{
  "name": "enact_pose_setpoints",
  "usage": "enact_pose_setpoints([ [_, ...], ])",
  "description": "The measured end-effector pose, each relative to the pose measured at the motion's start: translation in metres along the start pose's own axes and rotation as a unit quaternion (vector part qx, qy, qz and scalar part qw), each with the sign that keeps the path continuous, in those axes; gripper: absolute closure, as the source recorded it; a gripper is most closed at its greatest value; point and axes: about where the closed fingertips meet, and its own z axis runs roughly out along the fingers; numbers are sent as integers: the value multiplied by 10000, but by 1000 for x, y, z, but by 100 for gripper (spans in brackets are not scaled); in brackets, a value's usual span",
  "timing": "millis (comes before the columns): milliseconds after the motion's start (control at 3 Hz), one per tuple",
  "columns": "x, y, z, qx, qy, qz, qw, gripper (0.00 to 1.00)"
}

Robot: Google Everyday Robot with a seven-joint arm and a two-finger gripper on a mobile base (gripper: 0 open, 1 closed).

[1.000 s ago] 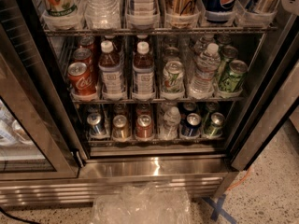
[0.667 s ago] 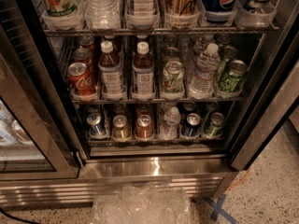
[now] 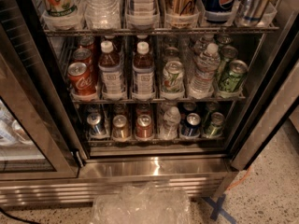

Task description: Pick redbull can from top shelf of fridge

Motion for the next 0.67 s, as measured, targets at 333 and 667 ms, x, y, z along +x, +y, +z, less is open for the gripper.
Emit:
enact_pose_setpoints([
  [333,42,2,-39,-152,514,301,9981,100],
  [667,69,4,-68,-266,749,557,9953,100],
])
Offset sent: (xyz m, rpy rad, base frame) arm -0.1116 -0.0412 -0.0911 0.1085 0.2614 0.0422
